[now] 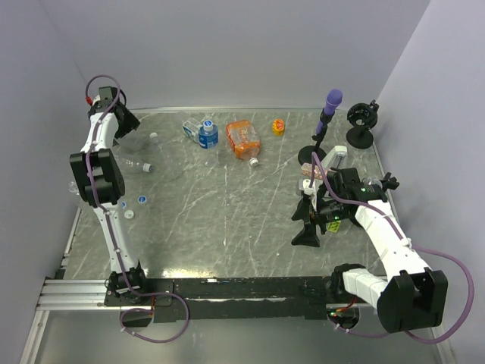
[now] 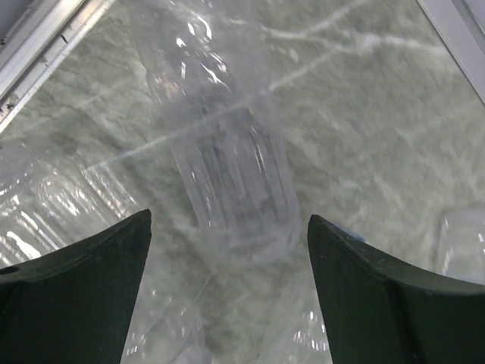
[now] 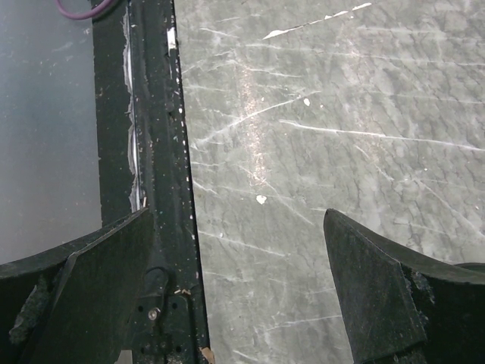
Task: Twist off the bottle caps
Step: Pick up the plastic bottle at the center of the board, then place the plastic bottle at the center of the board.
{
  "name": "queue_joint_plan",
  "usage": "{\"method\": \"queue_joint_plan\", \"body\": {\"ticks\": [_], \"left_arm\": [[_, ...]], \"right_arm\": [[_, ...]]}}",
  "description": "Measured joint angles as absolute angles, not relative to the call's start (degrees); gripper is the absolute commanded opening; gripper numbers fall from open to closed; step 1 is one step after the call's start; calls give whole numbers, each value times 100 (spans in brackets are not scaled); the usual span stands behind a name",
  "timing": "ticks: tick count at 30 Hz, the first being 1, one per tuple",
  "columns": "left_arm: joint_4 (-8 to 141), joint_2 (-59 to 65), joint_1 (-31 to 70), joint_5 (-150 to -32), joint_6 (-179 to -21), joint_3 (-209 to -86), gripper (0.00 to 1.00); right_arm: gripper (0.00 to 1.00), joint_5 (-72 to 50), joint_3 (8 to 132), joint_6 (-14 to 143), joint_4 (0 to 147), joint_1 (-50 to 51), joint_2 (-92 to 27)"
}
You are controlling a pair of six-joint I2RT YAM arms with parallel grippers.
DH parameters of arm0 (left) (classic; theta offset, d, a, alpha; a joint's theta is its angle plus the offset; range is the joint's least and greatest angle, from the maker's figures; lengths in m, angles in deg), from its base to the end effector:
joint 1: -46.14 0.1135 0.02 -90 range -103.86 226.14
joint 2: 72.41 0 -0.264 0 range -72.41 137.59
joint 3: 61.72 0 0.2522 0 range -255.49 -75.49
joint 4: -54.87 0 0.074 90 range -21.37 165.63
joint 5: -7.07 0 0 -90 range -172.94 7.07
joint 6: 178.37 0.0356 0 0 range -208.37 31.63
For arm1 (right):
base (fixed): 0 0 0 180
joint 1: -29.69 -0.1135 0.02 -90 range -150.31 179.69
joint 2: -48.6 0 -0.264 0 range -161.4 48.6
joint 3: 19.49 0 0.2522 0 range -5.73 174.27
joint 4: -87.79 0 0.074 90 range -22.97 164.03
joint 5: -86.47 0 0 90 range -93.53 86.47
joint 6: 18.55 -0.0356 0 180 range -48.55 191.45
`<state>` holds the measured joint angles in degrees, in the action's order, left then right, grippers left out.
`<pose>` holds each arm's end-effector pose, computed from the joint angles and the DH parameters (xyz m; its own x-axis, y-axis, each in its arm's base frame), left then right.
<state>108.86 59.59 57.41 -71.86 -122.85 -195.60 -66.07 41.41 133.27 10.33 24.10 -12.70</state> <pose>0.5043 0.1075 0.2320 -0.4640 -0.6590 -0.5920 -0.6916 0.6871 -0.2228 0.1606 0.0475 0.2549 -0.2562 -0.4335 -0.8640 -0.9666 0.1242 0.2243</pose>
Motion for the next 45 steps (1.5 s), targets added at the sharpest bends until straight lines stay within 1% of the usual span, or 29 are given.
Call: {"method": "queue_joint_plan", "body": {"ticks": [4, 9, 10, 12, 16, 18, 21, 25, 29, 32, 36, 41, 43, 45], "left_arm": [[10984, 6250, 5741, -6966, -12455, -19807, 84], [11065, 6641, 5743, -6939, -12551, -20174, 76], [11076, 6696, 5741, -6948, -12564, -20209, 73], [11109, 6823, 5741, -6966, -12573, -20318, 64], [11117, 6954, 5741, -7047, -12623, -20452, 43], [11096, 6954, 5741, -7103, -12599, -20476, 35], [11072, 6954, 5741, -7125, -12591, -20476, 29], [10857, 6713, 5730, -7141, -12516, -20244, 25], [10556, 5758, 5638, -7154, -12300, -19398, 23], [10208, 4572, 5472, -7184, -12162, -18485, 22], [9550, 2648, 5212, -7484, -12020, -17134, 20], [8514, 91, 4899, -8434, -11845, -14996, 19], [8285, -866, 4633, -8795, -11821, -14170, 18], [7974, -1795, 4099, -9169, -11922, -13407, 18]], "right_arm": [[99, -6594, 4143, 13327, 1038, 2410, -1274], [99, -6592, 4149, 13325, 1040, 2410, -1289], [99, -6592, 4152, 13325, 1044, 2410, -1294], [99, -6590, 4152, 13325, 1057, 2410, -1300], [99, -6585, 4152, 13323, 1079, 2410, -1305], [99, -6576, 4152, 13323, 1079, 2410, -1305], [99, -6570, 4152, 13321, 1081, 2410, -1305], [99, -6570, 4152, 13323, 1081, 2410, -1305], [99, -6572, 4152, 13325, 1079, 2410, -1300], [99, -6572, 4152, 13325, 1075, 2410, -1287], [99, -6572, 4152, 13330, 1048, 2410, -1232], [99, -6721, 4152, 13354, 1027, 2410, -955], [99, -6828, 4232, 13426, 876, 2404, -832], [99, -6887, 4613, 13428, 614, 2351, -826]]}}
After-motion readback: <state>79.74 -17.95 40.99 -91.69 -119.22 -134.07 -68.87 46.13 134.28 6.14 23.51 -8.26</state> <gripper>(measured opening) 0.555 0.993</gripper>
